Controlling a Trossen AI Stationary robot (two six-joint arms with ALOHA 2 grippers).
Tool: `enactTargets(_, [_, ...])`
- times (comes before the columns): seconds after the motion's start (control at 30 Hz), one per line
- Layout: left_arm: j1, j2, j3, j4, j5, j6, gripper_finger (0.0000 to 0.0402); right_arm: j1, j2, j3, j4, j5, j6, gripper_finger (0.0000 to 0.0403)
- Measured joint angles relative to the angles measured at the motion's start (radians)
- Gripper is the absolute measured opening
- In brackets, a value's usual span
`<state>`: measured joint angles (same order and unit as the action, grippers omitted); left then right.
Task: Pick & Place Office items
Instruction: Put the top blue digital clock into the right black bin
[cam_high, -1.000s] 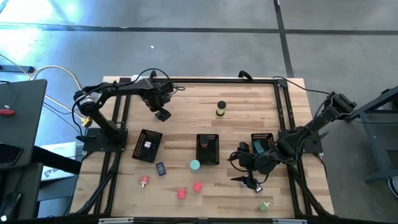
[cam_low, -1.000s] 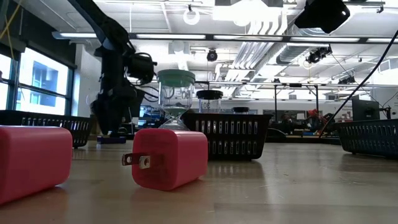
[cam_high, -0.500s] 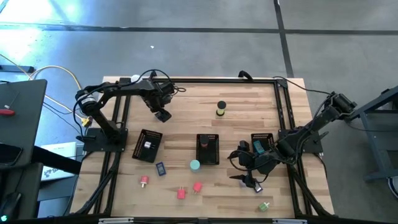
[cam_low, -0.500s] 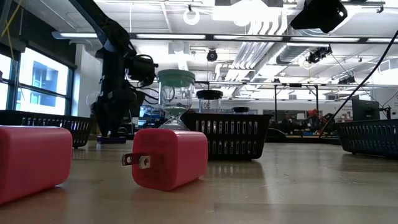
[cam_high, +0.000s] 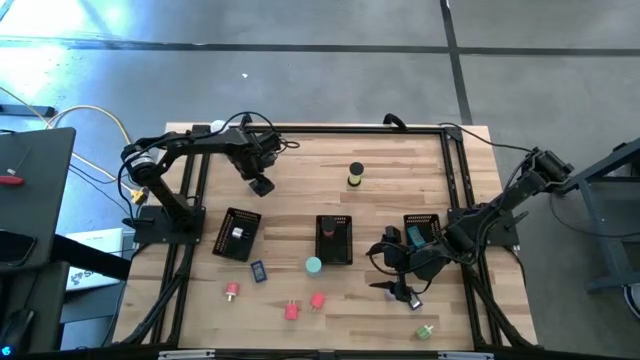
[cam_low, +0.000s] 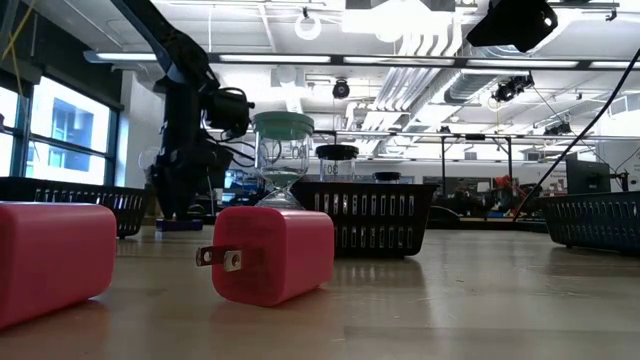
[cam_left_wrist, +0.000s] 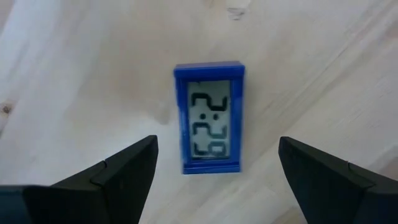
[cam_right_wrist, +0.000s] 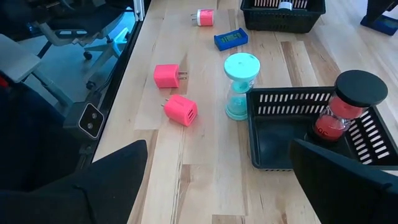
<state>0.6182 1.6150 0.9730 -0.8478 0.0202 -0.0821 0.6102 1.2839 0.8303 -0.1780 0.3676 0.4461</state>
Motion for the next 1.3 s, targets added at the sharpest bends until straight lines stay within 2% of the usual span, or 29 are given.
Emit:
enactTargets(0.6, [-0.046,0.004,-0.01,0.012,-0.038,-0.102,0.0326,0.0,0.0,0.0,-0.003,0.0,0.0,0.038])
enactTargets(1.3, [-0.043,0.004,-0.078,0.098,-0.016,-0.102,0.0326,0.0,0.0,0.0,-0.003,0.0,0.001,0.038])
